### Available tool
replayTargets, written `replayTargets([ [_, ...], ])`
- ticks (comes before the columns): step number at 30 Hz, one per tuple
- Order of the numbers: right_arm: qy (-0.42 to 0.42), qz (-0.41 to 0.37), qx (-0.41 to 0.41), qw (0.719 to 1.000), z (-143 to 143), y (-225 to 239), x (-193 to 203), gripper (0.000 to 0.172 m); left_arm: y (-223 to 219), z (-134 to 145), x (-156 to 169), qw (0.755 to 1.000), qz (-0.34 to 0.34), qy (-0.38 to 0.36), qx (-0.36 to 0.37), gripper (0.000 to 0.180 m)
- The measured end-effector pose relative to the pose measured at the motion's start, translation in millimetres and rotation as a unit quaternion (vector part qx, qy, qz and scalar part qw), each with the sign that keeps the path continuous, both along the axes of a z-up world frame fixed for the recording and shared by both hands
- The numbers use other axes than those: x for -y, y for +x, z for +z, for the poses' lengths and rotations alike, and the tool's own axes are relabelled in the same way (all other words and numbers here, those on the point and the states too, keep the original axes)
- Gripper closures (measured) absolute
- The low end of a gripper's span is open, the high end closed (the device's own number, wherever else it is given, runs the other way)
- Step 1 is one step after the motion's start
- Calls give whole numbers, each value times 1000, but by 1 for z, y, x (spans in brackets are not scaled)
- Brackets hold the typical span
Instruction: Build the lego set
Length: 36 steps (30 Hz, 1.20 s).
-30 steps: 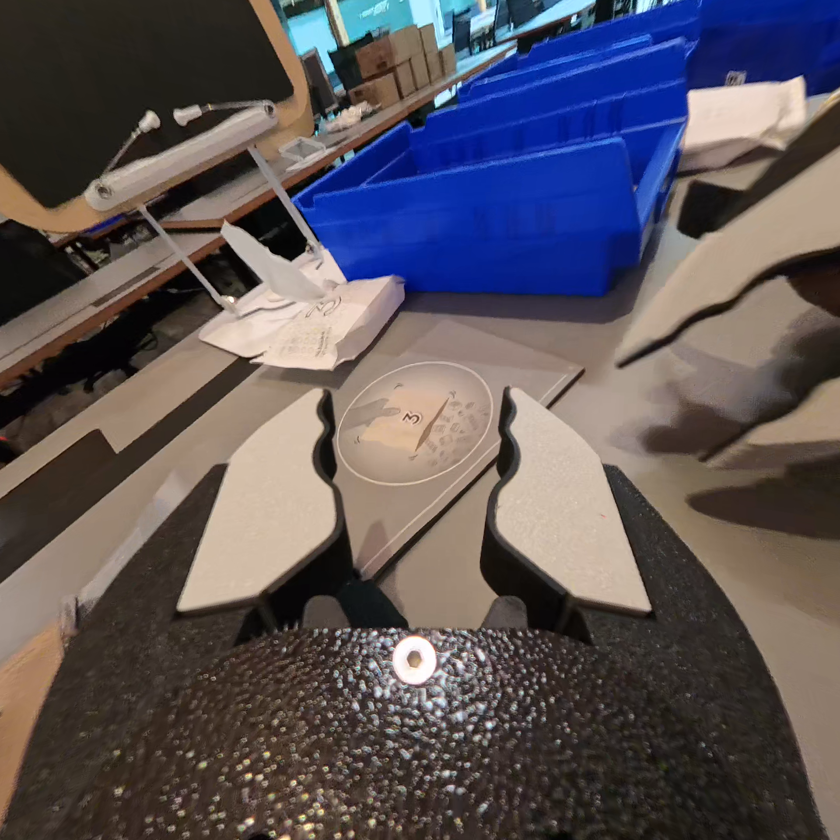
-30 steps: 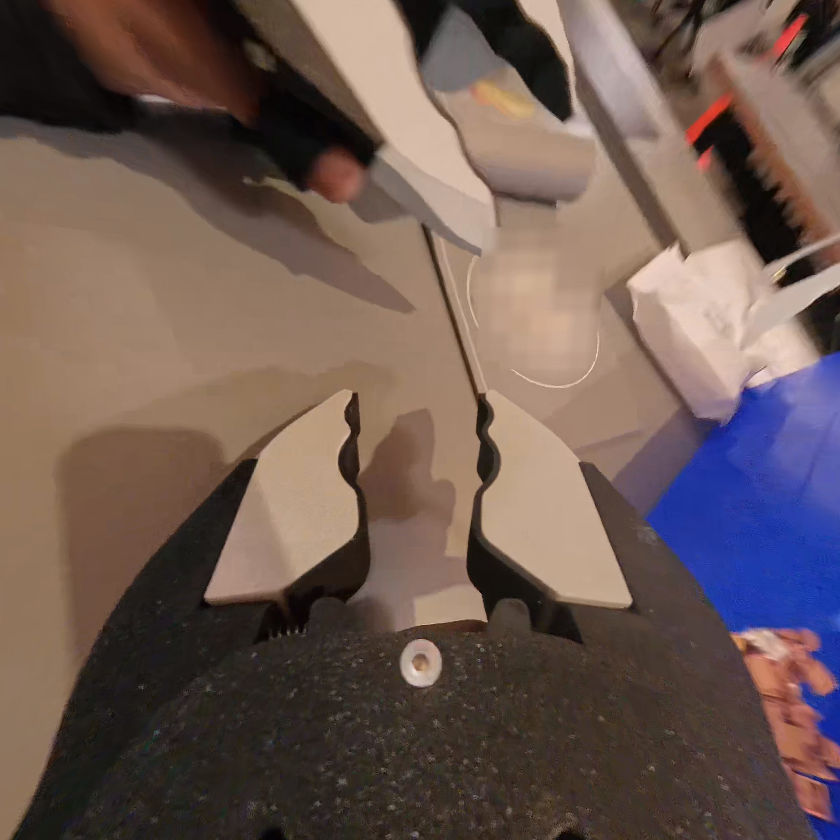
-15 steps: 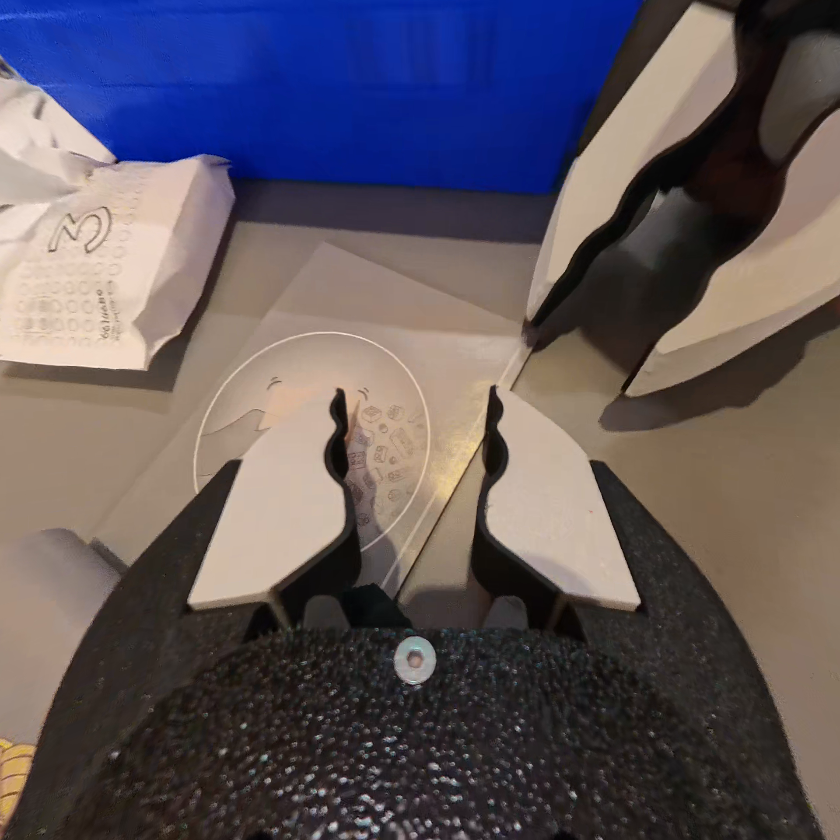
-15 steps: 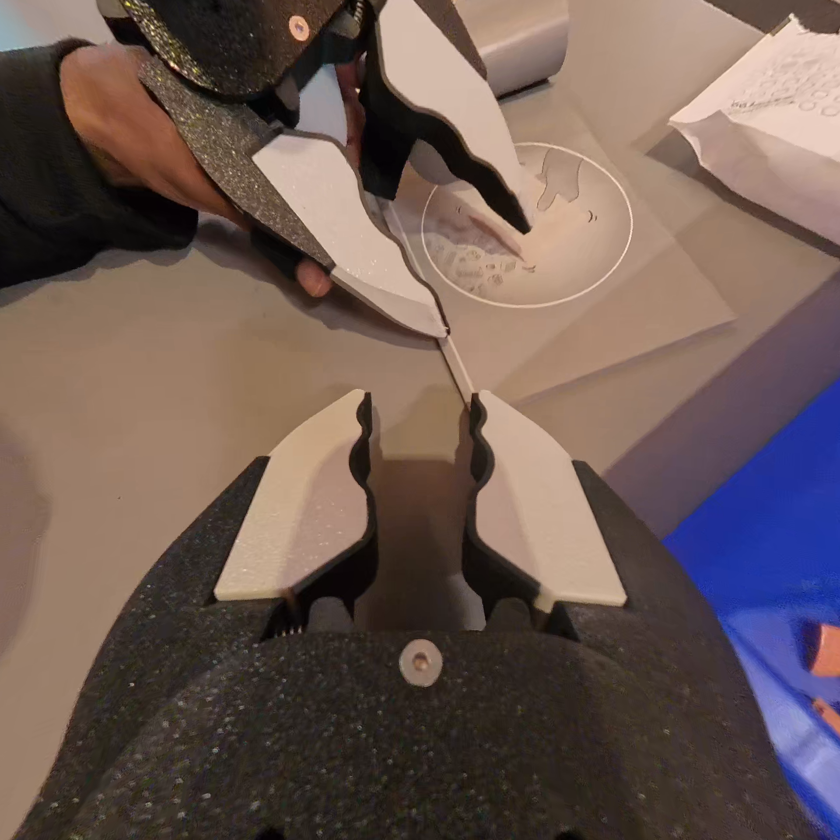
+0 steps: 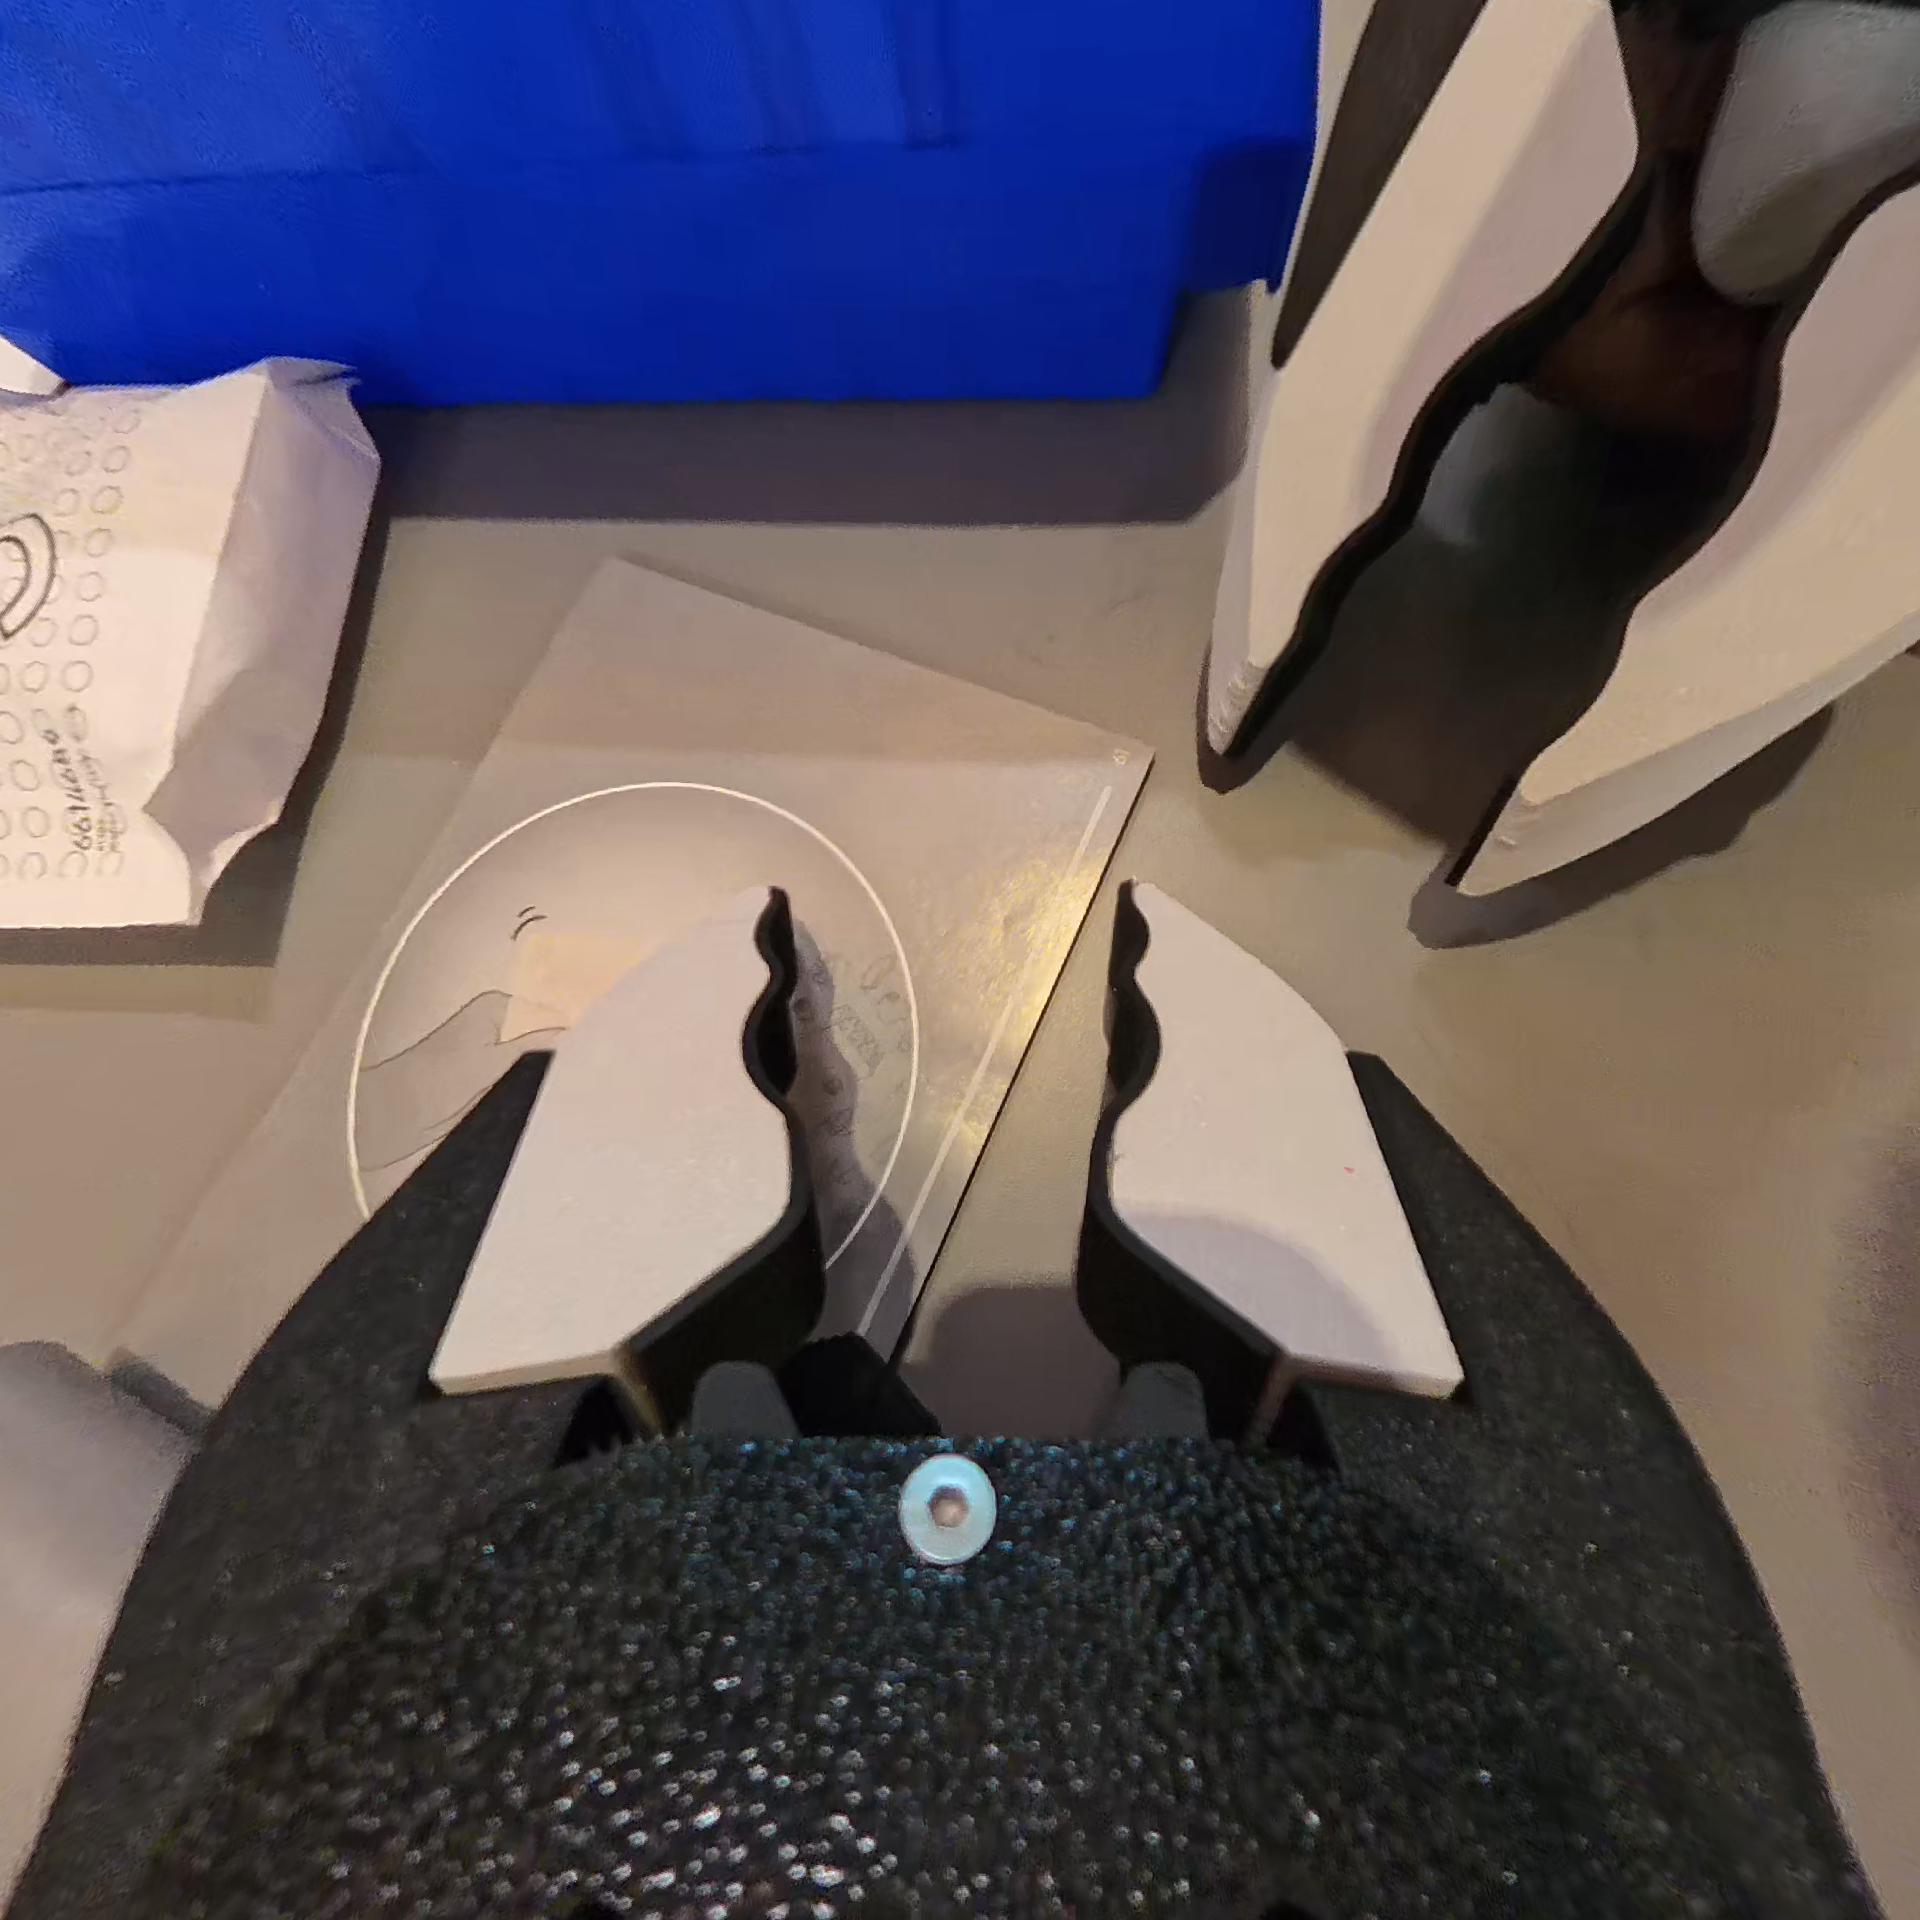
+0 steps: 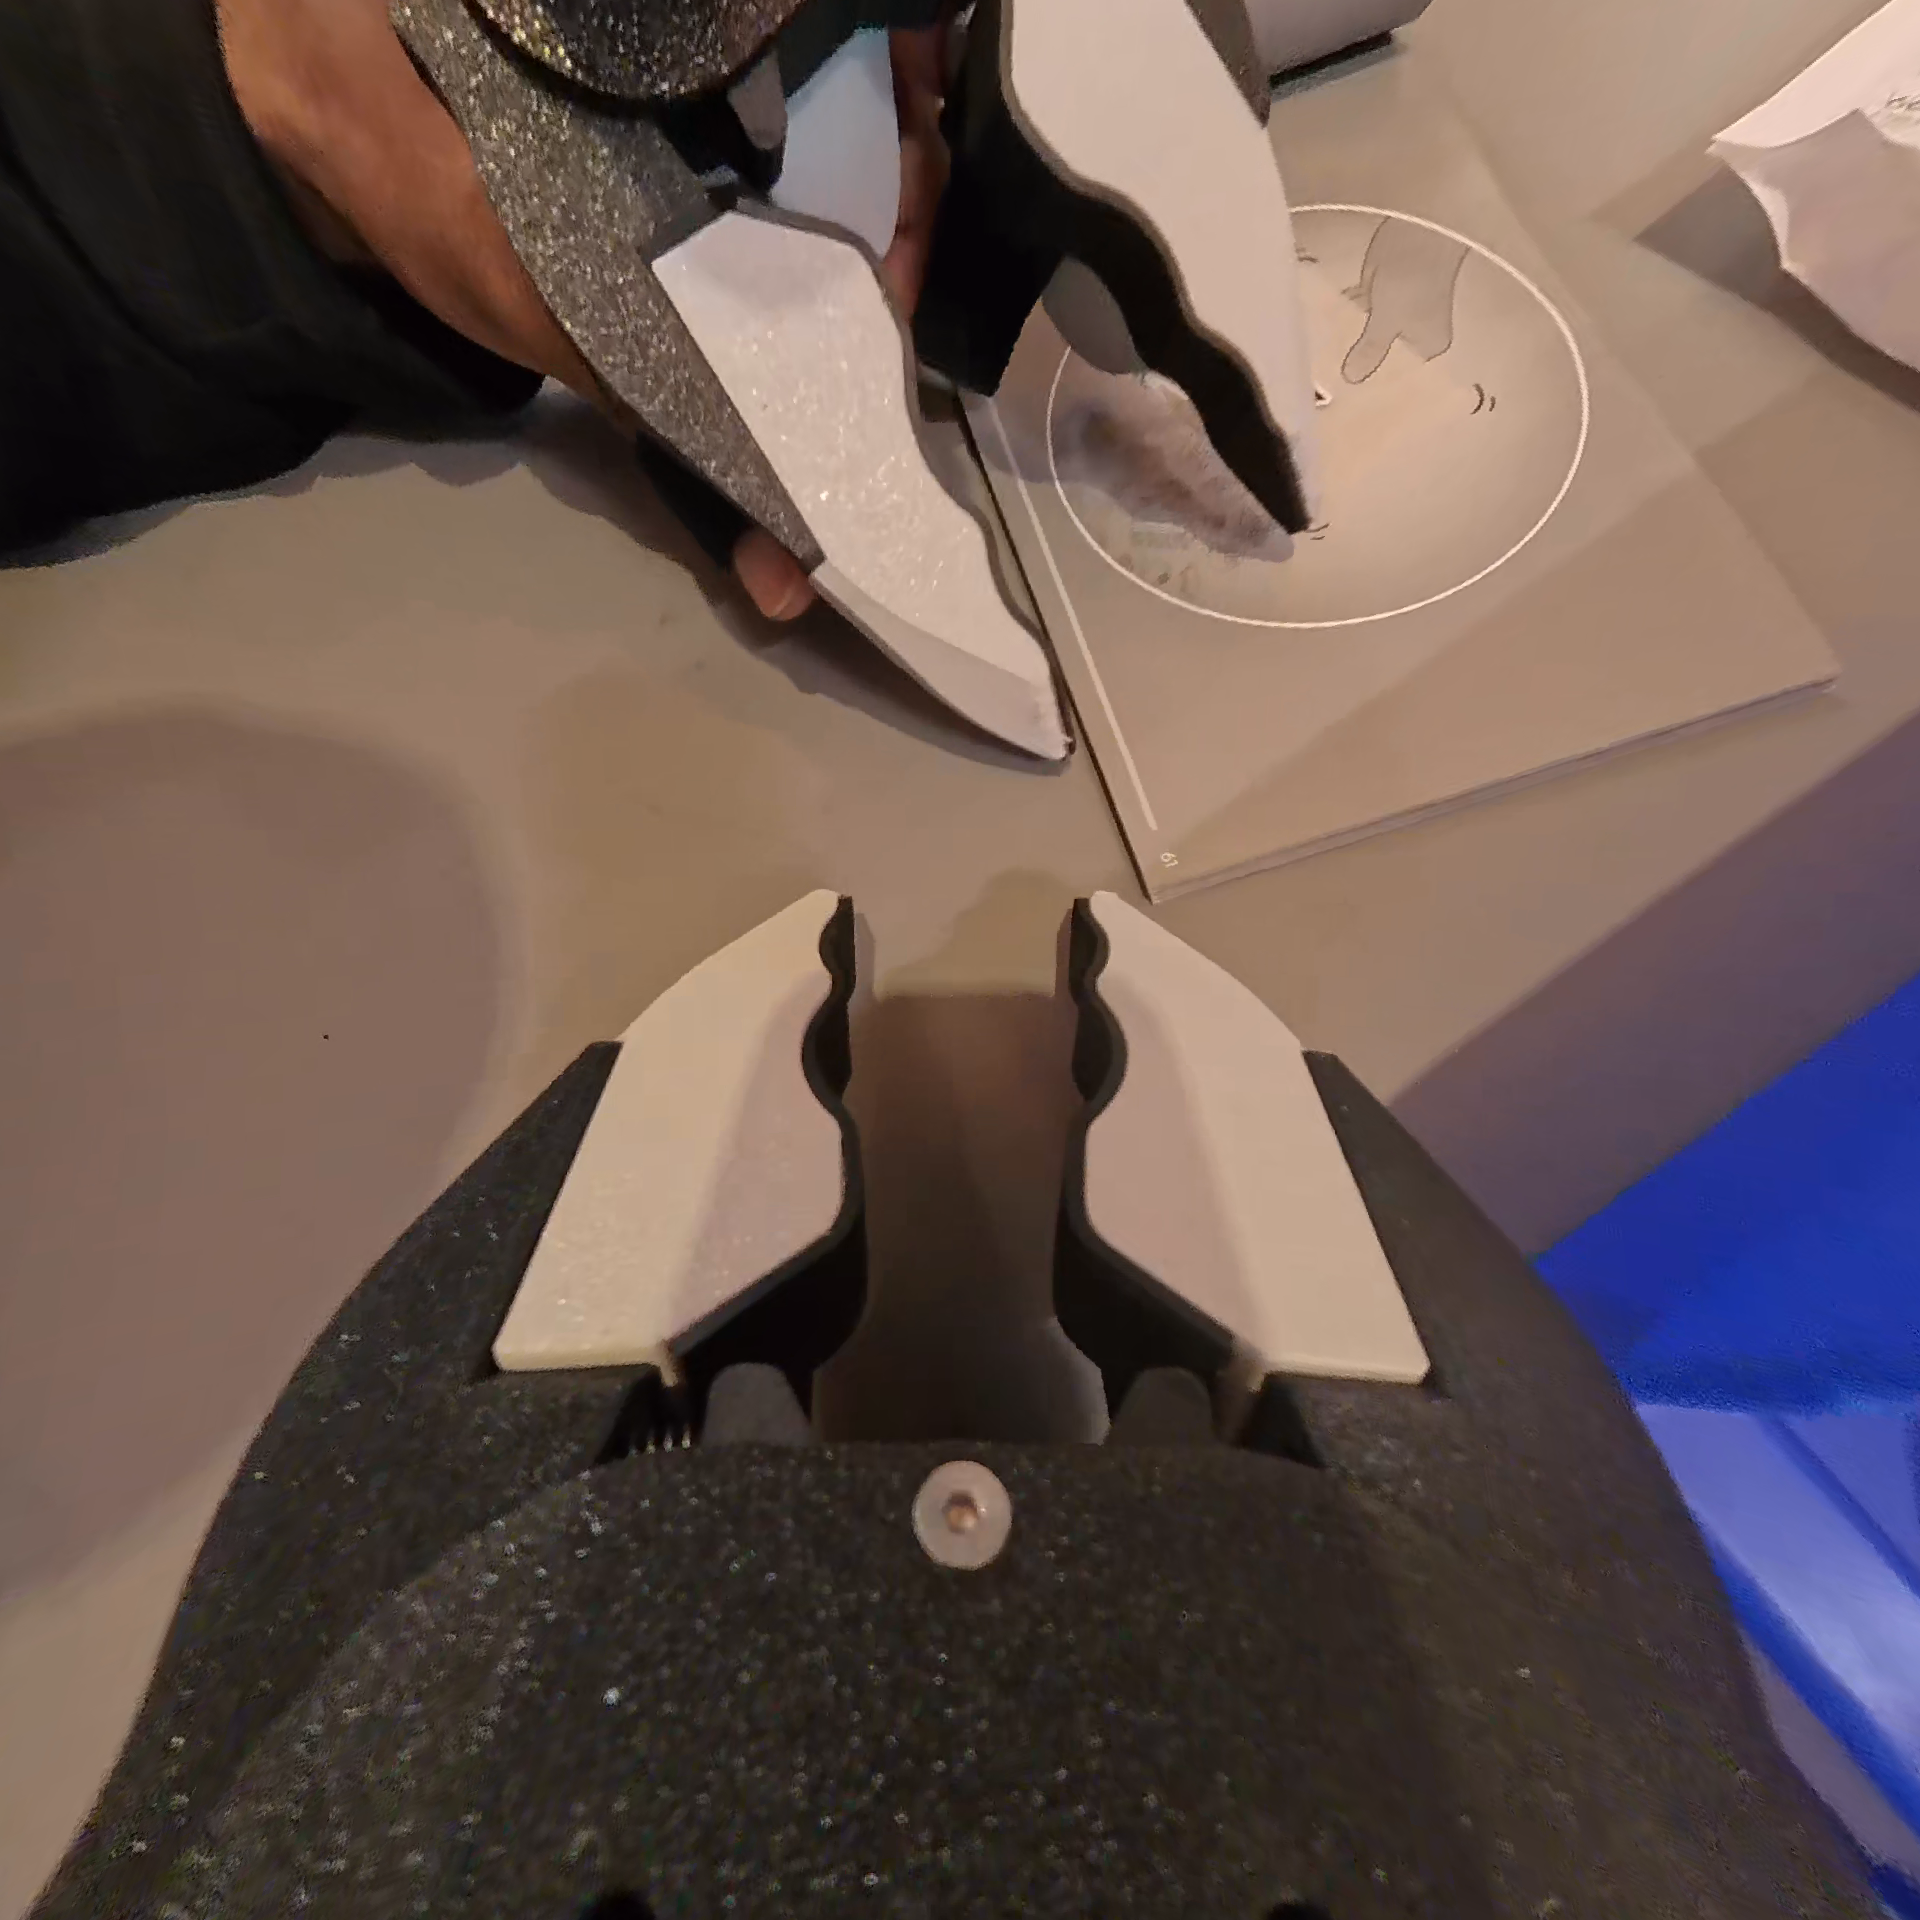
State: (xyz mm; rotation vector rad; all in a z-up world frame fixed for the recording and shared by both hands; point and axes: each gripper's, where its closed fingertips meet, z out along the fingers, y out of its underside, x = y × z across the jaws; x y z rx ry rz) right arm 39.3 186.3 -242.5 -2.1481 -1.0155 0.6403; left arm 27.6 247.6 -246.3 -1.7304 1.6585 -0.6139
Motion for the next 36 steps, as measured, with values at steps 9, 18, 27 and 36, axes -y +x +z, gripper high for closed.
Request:
replayTargets([
  [9, -20, 8, -15, 1000, 0, -1, 1, 135, -2, -3, -4, 1000, 16, -4, -8, 124],
  [18, -12, 15, -7, 1000, -1, -3, 3, 135, -2, 0, -6, 999, 25, -22, 6, 123],
  [27, -6, 12, -2, 1000, -1, -3, 1, 135, -3, 5, -10, 997, 37, -53, 30, 123],
  [36, 69, -24, 43, 996, 2, 0, -11, 132, -3, 4, -10, 997, 36, -59, 28, 124],
])
